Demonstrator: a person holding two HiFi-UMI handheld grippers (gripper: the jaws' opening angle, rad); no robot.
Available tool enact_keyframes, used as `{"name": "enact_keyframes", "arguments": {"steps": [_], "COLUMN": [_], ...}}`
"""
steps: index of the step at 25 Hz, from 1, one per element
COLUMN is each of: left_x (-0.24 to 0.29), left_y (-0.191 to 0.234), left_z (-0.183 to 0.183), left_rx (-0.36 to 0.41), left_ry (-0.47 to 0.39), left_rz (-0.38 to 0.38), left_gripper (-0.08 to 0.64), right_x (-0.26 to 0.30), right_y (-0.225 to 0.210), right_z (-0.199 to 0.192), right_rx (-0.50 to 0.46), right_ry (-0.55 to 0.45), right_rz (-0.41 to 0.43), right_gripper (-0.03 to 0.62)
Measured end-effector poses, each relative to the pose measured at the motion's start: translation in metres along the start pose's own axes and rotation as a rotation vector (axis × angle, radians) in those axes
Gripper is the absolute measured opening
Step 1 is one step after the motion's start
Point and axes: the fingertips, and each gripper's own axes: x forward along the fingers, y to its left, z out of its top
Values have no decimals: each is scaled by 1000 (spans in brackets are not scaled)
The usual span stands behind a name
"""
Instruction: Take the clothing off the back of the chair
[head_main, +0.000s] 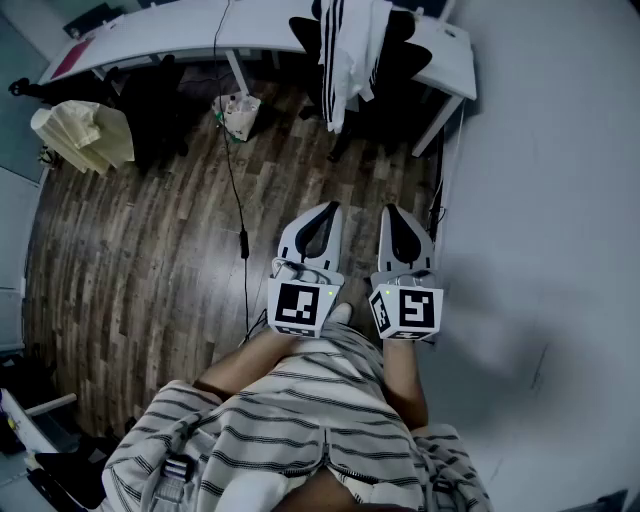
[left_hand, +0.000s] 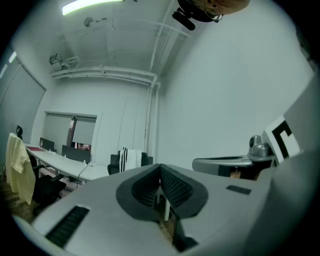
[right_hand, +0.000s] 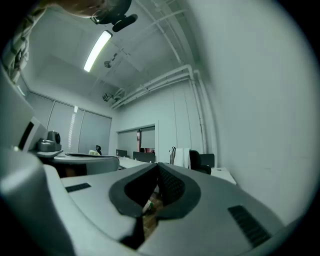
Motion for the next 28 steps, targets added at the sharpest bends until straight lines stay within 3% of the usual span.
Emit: {"name": "enact_keyframes", "arguments": {"steps": [18,28], "left_x": [41,58], "left_y": [-31,-31], "left_z": [-15,-31], "left_rx": [-17,15], "left_ry": [10,79], "left_rz": [67,112], "left_gripper": [23,23], "right_x": [10,30], "right_y": [-55,-72], "right_z": [-10,-21], "right_rx": [25,42], "right_ry": [-4,14], "right_rz": [48,85], "right_gripper": [18,18]}}
